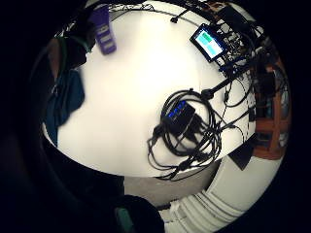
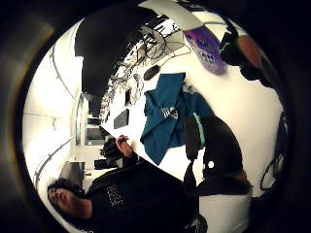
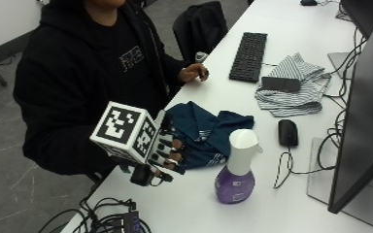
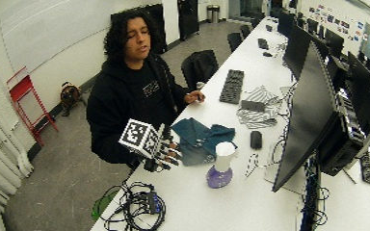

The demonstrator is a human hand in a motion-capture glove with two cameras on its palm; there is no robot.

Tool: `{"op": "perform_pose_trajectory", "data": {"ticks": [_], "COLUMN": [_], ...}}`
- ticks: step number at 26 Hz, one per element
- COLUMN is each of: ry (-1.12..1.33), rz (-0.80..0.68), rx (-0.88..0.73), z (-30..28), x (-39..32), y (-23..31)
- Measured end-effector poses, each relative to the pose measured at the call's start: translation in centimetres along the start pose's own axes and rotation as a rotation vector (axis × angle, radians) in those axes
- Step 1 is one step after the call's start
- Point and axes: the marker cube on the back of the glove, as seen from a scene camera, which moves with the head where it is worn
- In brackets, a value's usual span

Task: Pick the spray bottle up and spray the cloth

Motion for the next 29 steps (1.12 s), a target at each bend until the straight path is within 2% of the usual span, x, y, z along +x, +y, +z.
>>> {"op": "perform_pose_trajectory", "data": {"ticks": [5, 10, 16, 23, 29], "ry": [-0.053, -0.169, -0.326, -0.609, -0.779], "rz": [0.006, 0.037, -0.016, -0.111, -0.101], "rx": [0.017, 0.125, 0.203, 0.105, 0.061], "z": [-1.5, -1.6, -2.0, -0.4, 1.6], "x": [1.5, 1.3, 1.8, 1.7, 1.0], "y": [-4.1, -10.4, -14.3, -15.7, -17.6]}}
